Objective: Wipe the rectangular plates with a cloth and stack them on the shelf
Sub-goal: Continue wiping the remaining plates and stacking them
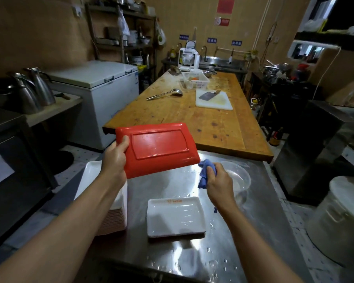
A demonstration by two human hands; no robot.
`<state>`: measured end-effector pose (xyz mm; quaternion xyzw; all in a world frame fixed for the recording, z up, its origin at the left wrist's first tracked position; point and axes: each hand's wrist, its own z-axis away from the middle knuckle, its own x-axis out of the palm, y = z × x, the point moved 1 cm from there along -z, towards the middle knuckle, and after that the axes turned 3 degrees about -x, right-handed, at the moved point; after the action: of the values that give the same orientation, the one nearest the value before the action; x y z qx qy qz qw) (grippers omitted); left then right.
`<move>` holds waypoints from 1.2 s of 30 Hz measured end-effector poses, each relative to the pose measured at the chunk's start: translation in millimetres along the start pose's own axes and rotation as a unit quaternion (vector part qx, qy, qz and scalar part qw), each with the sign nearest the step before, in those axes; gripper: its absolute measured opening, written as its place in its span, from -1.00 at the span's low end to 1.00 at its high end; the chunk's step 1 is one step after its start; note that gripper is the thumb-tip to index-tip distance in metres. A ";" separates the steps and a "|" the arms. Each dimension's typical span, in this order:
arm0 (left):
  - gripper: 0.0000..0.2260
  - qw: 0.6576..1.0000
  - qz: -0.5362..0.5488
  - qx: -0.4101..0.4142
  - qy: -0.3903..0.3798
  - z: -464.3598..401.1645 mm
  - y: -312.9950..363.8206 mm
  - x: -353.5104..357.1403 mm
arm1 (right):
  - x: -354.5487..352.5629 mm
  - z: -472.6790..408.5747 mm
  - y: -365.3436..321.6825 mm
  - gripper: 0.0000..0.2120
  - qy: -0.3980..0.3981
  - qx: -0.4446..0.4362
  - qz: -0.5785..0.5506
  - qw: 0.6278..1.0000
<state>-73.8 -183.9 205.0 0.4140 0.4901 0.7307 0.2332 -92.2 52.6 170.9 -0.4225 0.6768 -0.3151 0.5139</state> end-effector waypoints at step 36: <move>-0.72 0.497 -0.728 0.459 -0.107 5.8 -63.3 -169.5 | 125.8 12.2 -24.0 -0.82 -0.184 -0.022 0.031 0.982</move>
<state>19.9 -281.5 84.7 0.0339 0.8559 -0.0758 0.5104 -89.0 -70.7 134.2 -0.4630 0.5902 -0.2012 0.6300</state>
